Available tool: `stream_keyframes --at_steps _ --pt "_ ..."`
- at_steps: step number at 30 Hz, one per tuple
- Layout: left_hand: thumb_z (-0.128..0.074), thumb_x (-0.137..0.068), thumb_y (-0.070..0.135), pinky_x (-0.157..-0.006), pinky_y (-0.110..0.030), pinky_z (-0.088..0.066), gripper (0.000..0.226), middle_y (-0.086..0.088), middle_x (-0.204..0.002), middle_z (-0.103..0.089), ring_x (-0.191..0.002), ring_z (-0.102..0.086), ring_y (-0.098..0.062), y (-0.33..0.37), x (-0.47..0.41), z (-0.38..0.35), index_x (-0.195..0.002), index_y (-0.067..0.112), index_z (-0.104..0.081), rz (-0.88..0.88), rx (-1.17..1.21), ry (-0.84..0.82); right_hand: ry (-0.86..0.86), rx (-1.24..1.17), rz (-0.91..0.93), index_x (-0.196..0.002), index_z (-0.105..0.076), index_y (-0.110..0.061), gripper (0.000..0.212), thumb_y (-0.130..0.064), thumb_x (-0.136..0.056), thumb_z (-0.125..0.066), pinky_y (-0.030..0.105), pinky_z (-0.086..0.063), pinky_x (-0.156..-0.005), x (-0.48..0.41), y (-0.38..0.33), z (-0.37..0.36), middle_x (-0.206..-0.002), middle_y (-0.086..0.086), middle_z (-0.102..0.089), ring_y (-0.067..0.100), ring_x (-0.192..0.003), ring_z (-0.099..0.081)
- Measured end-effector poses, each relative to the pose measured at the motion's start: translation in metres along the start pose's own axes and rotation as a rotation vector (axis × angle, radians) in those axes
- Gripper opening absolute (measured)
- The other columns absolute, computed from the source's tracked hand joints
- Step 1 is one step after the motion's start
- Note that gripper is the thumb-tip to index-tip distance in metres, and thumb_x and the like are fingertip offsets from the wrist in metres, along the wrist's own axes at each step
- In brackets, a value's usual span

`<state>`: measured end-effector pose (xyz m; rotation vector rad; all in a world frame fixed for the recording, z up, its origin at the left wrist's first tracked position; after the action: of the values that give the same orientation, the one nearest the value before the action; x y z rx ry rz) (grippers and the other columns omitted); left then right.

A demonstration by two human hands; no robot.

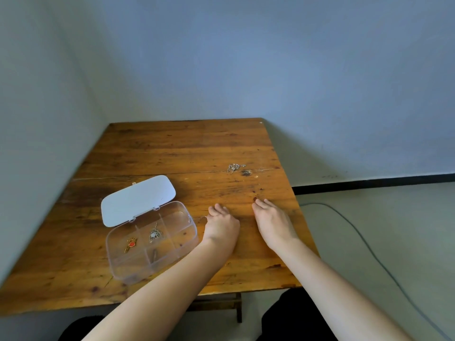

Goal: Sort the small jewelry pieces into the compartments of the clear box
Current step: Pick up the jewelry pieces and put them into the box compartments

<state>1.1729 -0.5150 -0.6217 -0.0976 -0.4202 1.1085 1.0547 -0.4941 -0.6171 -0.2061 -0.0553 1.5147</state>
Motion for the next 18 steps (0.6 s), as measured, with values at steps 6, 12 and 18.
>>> stream_keyframes --at_steps 6,12,18 --pt "-0.042 -0.094 -0.013 -0.098 -0.046 -0.049 0.043 -0.037 -0.141 -0.044 -0.128 -0.047 -0.048 0.001 0.015 0.008 -0.137 -0.01 -0.046 -0.029 0.01 0.041 0.041 -0.014 0.077 -0.129 -0.064 -0.004 0.036 0.002 -0.096 -0.052 0.037 -0.048 -0.104 0.016 -0.009 0.01 -0.134 0.018 -0.062 0.031 -0.126 -0.058" --pt "-0.05 -0.092 -0.007 -0.079 -0.037 -0.053 0.027 -0.013 -0.107 -0.069 -0.101 -0.064 -0.031 -0.005 0.032 0.026 -0.102 0.007 -0.069 -0.156 0.069 0.16 0.089 -0.116 0.014 -0.11 -0.074 -0.008 0.024 -0.002 -0.094 -0.057 0.036 -0.058 -0.082 0.02 -0.008 0.023 -0.108 0.009 -0.072 0.026 -0.094 -0.069" --pt "-0.05 -0.092 -0.007 -0.088 -0.037 -0.05 0.031 -0.015 -0.121 -0.061 -0.112 -0.057 -0.031 -0.01 0.038 0.024 -0.12 0.005 -0.057 -0.228 0.117 0.222 0.133 -0.291 -0.121 -0.125 -0.068 -0.015 0.036 -0.003 -0.09 -0.066 0.029 -0.057 -0.082 0.024 -0.003 0.031 -0.113 0.007 -0.07 0.023 -0.096 -0.069"
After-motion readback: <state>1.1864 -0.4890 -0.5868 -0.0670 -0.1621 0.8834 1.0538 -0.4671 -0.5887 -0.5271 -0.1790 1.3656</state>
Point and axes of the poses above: each hand's wrist, its own x-axis away from the middle knuckle, its own z-axis out of the back of the hand, y = z × x, the point moved 8 cm from there along -x, towards the middle knuckle
